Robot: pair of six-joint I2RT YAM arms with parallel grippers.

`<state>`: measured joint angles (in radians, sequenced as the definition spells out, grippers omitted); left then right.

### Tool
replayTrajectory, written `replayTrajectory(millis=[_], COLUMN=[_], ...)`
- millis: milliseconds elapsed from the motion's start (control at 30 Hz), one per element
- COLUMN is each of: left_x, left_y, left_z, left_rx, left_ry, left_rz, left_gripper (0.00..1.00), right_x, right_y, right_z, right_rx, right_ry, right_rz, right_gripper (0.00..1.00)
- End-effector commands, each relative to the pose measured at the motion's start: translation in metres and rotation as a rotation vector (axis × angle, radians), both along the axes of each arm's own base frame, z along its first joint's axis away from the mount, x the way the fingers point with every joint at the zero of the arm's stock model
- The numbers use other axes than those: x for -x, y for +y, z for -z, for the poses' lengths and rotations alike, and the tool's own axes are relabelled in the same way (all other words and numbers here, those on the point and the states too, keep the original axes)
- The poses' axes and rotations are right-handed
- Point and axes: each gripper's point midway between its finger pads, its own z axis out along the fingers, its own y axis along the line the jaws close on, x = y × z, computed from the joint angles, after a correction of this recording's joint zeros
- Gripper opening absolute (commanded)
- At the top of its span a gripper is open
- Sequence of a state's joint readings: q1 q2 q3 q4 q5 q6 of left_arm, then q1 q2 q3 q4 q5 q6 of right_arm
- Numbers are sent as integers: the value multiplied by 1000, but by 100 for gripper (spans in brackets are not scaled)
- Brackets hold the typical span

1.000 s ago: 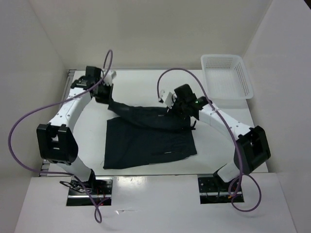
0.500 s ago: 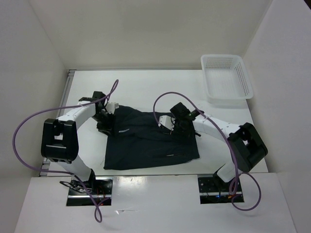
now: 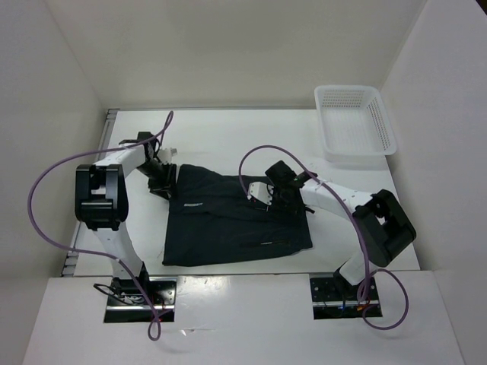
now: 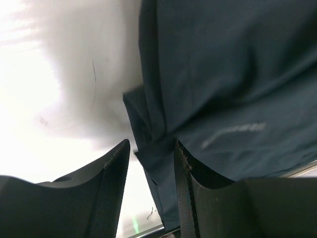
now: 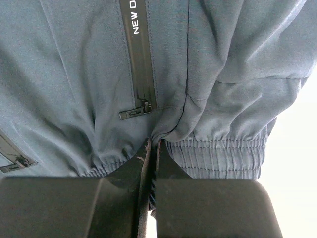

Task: Fold and stack the shorts
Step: Fold the shorts

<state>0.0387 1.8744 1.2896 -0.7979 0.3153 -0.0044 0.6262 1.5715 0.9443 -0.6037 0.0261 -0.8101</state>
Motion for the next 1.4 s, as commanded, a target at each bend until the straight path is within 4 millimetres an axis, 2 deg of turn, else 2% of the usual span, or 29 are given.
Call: replayTrajectory(millis=[0, 33, 100, 167, 200, 233, 300, 333, 433, 500, 567, 600, 667, 700, 733, 800, 900, 967, 1033, 1067, 1133, 1167, 1200, 1233, 1267, 1300, 1333, 1367], left_x=[-11, -16, -20, -20, -17, -15, -3, 3, 10, 9, -8, -19, -42, -67, -80, -103, -113, -112, -106, -92, -70, -42, -27, -5, 9, 22, 45, 55], left_y=[-1, 2, -4, -13, -16, -18, -19, -19, -19, -18, -11, -7, 3, 7, 10, 15, 20, 21, 21, 20, 6, 2, 0, -4, -9, -8, -15, -16], left_z=[5, 3, -2, -12, -13, -17, -13, -10, -8, -13, -22, -31, -50, -76, -87, -131, -169, -194, -207, -211, -205, -188, -178, -173, -162, -153, -138, -133], left_rx=[11, 11, 46, 104, 118, 132, 134, 136, 138, 128, 87, 65, 5, -17, -32, -59, -86, -97, -98, -98, -88, -83, -89, -87, -84, -84, -81, -73], left_ry=[10, -2, -16, -26, -14, -13, 30, 67, 94, 75, 22, -26, -109, -214, -264, -406, -514, -577, -607, -607, -569, -498, -455, -411, -367, -329, -258, -228], left_rz=[6, -3, 2, 9, 11, 12, 9, 7, 5, 6, 5, 4, -3, -6, -10, -18, -30, -36, -37, -37, -4, 11, 18, 31, 50, 51, 79, 83], left_gripper=[49, 49, 49, 42, 34, 30, 21, 11, 0, 0, 0, 0, 0, 0, 0, 0, 0, 0, 0, 0, 0, 0, 0, 0, 0, 0, 0, 0], right_x=[-16, -16, -18, -18, -16, -16, -16, -16, -24, -32, -48, -55, -84, -93, -111, -122, -125, -127, -126, -121, -101, -92, -83, -66, -58, -44, -31, -22], right_y=[10, 10, 9, 7, 5, 5, 5, 5, 6, 6, 14, 12, 11, 7, 1, -4, -7, -10, -11, -11, -16, -16, -18, -26, -31, -34, -40, -40], right_z=[-11, -11, -11, -12, -9, -9, -9, -9, -14, -16, -28, -34, -58, -64, -83, -98, -120, -131, -144, -146, -150, -148, -147, -143, -139, -127, -128, -125], right_rx=[-16, -16, -6, 0, 6, 6, 6, 6, 7, 18, -8, -21, -66, -72, -97, -111, -105, -102, -114, -125, -116, -127, -126, -102, -84, -75, -62, -48], right_ry=[-51, -51, -57, -62, -55, -55, -55, -55, -89, -121, -173, -186, -259, -275, -319, -348, -402, -437, -465, -456, -431, -410, -398, -375, -363, -323, -308, -294], right_rz=[-16, -16, -21, -18, -18, -18, -18, -18, -9, 2, 21, 47, 111, 146, 185, 210, 188, 192, 186, 177, 120, 96, 78, 43, 24, -12, -40, -94], right_gripper=[0, 0, 0, 0, 0, 0, 0, 0, 0, 0, 0, 0, 0, 0, 0, 0, 0, 0, 0, 0, 0, 0, 0, 0, 0, 0, 0, 0])
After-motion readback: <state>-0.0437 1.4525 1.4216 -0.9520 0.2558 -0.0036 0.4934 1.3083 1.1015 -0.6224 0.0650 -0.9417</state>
